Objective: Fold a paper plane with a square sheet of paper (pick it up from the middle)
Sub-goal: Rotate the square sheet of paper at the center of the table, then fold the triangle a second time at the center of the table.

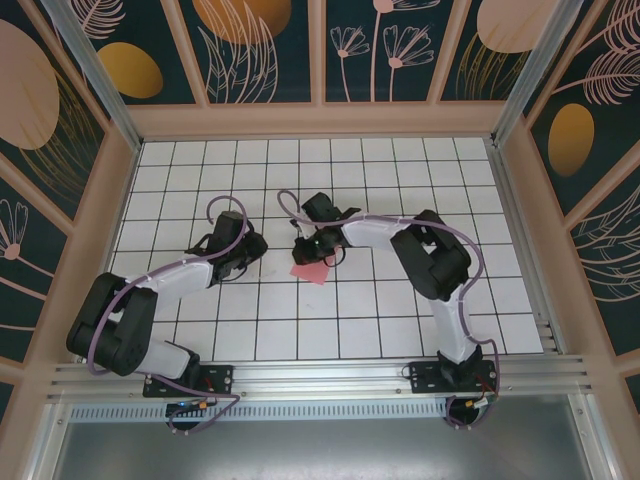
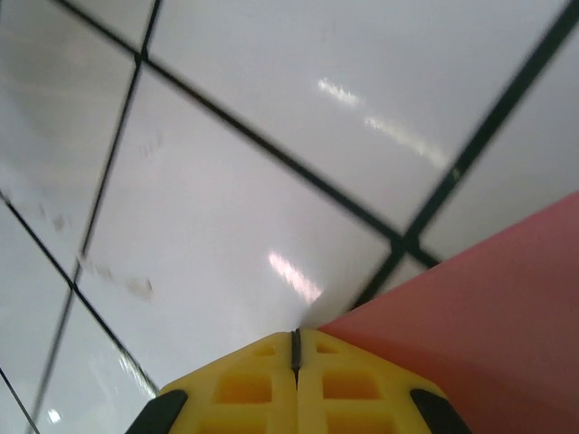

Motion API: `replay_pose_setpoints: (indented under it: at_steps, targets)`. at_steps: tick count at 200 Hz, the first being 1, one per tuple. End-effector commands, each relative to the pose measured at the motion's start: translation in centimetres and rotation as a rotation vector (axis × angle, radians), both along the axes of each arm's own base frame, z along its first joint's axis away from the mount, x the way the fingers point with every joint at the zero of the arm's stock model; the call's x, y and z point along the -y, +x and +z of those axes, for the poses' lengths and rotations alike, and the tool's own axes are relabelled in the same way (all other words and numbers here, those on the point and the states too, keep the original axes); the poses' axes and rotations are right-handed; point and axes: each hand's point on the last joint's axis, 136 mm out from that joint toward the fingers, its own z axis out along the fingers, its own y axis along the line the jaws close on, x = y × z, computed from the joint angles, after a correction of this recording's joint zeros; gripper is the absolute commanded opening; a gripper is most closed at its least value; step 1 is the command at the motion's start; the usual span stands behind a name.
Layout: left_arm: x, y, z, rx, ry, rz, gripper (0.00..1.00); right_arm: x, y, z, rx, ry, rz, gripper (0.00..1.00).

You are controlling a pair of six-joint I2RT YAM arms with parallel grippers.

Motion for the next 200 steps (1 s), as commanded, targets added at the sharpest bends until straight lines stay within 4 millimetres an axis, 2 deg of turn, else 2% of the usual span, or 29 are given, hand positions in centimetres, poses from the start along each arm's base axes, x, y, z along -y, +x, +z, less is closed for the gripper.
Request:
replay_pose_setpoints:
  at_steps: [1, 14, 24, 43, 65, 91, 145, 167, 200]
  targets:
    - [1.1, 0.0, 0.0, 0.007, -0.036, -0.063, 0.20, 4.2, -1.9, -1.1, -0.008, -0.147, 0.064, 0.05]
    - [1.7, 0.0, 0.3, 0.015, -0.066, -0.087, 0.21, 3.3, 0.0, 1.6, 0.029, -0.064, -0.015, 0.07]
    - [2.2, -0.1, 0.5, 0.017, -0.088, -0.109, 0.22, 3.0, 1.8, 3.6, 0.063, -0.010, -0.108, 0.13]
    - [3.2, -0.3, 1.1, 0.025, -0.129, -0.150, 0.25, 4.3, 4.6, 5.3, 0.100, 0.017, -0.323, 0.22]
    - [4.2, -0.7, 1.6, 0.025, -0.164, -0.176, 0.30, 6.4, 6.0, 4.5, 0.078, -0.005, -0.477, 0.31]
    - [5.9, -1.5, 1.5, -0.001, -0.213, -0.220, 0.35, 7.1, 6.8, 3.2, 0.049, -0.042, -0.541, 0.37]
    - [9.2, -3.6, -0.1, -0.069, -0.221, -0.309, 0.41, 8.9, 9.5, 1.0, 0.044, -0.111, -0.633, 0.39]
    - [9.7, -4.2, -0.6, -0.094, -0.233, -0.321, 0.43, 9.6, 9.6, -0.1, 0.036, -0.140, -0.646, 0.39]
    - [9.7, -5.6, -1.3, -0.137, -0.241, -0.323, 0.46, 10.7, 8.5, -2.5, -0.024, -0.168, -0.671, 0.38]
